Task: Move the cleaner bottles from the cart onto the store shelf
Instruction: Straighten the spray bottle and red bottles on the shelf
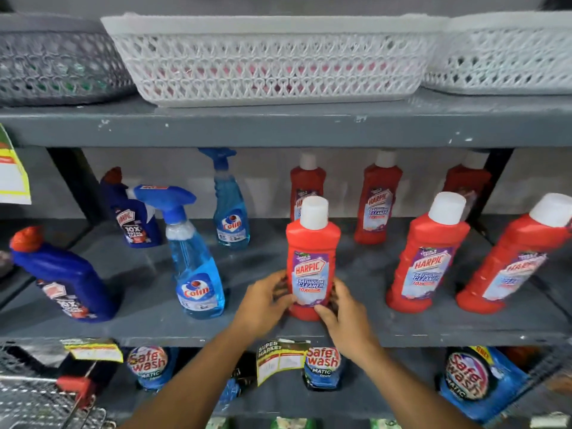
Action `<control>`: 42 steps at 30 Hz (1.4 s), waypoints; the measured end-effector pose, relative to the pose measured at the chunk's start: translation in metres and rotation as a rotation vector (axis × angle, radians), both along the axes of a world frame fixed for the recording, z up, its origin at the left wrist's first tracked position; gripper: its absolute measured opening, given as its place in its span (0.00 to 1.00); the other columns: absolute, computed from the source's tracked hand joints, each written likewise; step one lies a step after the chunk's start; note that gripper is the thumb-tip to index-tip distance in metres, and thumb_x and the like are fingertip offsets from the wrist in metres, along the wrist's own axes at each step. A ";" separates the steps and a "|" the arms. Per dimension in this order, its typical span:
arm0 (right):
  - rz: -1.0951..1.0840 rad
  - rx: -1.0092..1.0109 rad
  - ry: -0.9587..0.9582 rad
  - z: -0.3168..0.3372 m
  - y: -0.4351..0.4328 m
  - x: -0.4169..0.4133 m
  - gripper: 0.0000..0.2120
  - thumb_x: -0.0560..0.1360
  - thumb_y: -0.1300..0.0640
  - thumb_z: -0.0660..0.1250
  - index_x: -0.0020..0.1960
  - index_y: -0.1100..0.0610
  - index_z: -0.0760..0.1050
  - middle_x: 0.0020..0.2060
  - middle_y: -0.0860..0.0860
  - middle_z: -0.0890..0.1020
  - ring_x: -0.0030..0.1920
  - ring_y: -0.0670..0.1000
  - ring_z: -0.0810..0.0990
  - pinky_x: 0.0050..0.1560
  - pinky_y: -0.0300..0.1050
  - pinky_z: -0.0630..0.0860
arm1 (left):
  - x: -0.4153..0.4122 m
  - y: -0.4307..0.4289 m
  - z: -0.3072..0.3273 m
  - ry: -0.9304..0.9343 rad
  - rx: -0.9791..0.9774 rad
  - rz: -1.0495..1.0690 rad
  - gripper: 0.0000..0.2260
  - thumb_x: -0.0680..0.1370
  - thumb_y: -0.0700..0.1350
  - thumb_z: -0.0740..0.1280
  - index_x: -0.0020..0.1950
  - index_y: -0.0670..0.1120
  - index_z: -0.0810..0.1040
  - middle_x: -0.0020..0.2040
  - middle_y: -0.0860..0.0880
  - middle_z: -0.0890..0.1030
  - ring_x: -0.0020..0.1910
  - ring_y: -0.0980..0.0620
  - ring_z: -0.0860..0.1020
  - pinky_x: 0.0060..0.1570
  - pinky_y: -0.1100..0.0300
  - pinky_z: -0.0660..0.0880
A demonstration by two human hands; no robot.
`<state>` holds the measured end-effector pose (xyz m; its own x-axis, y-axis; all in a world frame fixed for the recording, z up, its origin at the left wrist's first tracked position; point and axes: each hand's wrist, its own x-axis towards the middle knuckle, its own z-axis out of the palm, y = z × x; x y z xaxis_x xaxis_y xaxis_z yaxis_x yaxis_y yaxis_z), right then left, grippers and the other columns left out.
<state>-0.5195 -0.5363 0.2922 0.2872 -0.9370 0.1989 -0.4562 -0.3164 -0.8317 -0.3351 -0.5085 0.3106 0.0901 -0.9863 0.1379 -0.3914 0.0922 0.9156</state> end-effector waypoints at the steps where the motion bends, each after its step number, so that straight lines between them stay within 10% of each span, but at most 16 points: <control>1: -0.004 -0.004 0.002 -0.001 0.000 0.003 0.26 0.73 0.59 0.71 0.68 0.52 0.68 0.58 0.48 0.83 0.58 0.48 0.82 0.58 0.42 0.76 | 0.002 0.000 0.000 0.000 0.008 -0.003 0.20 0.73 0.34 0.70 0.61 0.51 0.75 0.55 0.50 0.83 0.52 0.63 0.81 0.57 0.62 0.78; 9: 0.026 0.010 -0.028 -0.004 0.004 -0.005 0.34 0.73 0.56 0.70 0.75 0.50 0.59 0.64 0.44 0.76 0.64 0.43 0.76 0.65 0.42 0.72 | -0.002 0.013 0.000 0.041 0.001 0.093 0.20 0.70 0.40 0.74 0.53 0.59 0.71 0.54 0.50 0.82 0.54 0.55 0.81 0.57 0.54 0.79; 13: -0.116 -0.136 -0.184 -0.007 0.018 -0.050 0.28 0.72 0.53 0.71 0.68 0.37 0.67 0.61 0.46 0.78 0.59 0.39 0.78 0.60 0.37 0.74 | -0.028 0.058 -0.020 -0.196 -0.238 0.376 0.15 0.69 0.46 0.75 0.41 0.58 0.69 0.40 0.56 0.77 0.42 0.59 0.77 0.41 0.63 0.75; 17: -0.402 -0.330 -0.210 0.004 0.016 -0.124 0.17 0.73 0.52 0.67 0.54 0.32 0.72 0.48 0.51 0.81 0.50 0.44 0.80 0.53 0.35 0.75 | -0.077 0.051 -0.014 -0.230 -0.315 0.004 0.11 0.71 0.52 0.70 0.51 0.59 0.72 0.48 0.62 0.77 0.49 0.64 0.76 0.47 0.72 0.72; 23: -0.208 -0.030 -0.035 0.018 -0.037 -0.161 0.33 0.75 0.65 0.66 0.75 0.51 0.58 0.65 0.46 0.73 0.64 0.47 0.74 0.65 0.49 0.71 | -0.161 -0.042 0.011 0.039 0.047 -0.182 0.33 0.72 0.50 0.70 0.74 0.49 0.60 0.71 0.54 0.67 0.70 0.55 0.67 0.71 0.52 0.66; 30: -0.120 0.012 -0.079 0.009 -0.051 -0.156 0.30 0.73 0.62 0.69 0.70 0.45 0.64 0.59 0.48 0.81 0.56 0.39 0.81 0.62 0.47 0.77 | -0.173 -0.067 0.005 0.093 0.009 -0.072 0.18 0.73 0.37 0.70 0.61 0.48 0.75 0.57 0.48 0.82 0.56 0.55 0.81 0.62 0.50 0.76; 42: -0.062 0.027 -0.096 0.000 -0.054 -0.151 0.31 0.73 0.54 0.70 0.72 0.43 0.62 0.61 0.43 0.79 0.60 0.44 0.79 0.64 0.51 0.76 | -0.166 -0.057 0.009 0.086 0.013 -0.052 0.19 0.73 0.41 0.71 0.61 0.52 0.72 0.59 0.49 0.82 0.56 0.60 0.80 0.60 0.57 0.77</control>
<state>-0.6704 -0.5904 0.2918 0.2090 -0.9579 0.1967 -0.3919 -0.2663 -0.8806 -0.5015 -0.5650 0.3193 0.0499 -0.9916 0.1194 -0.3061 0.0986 0.9469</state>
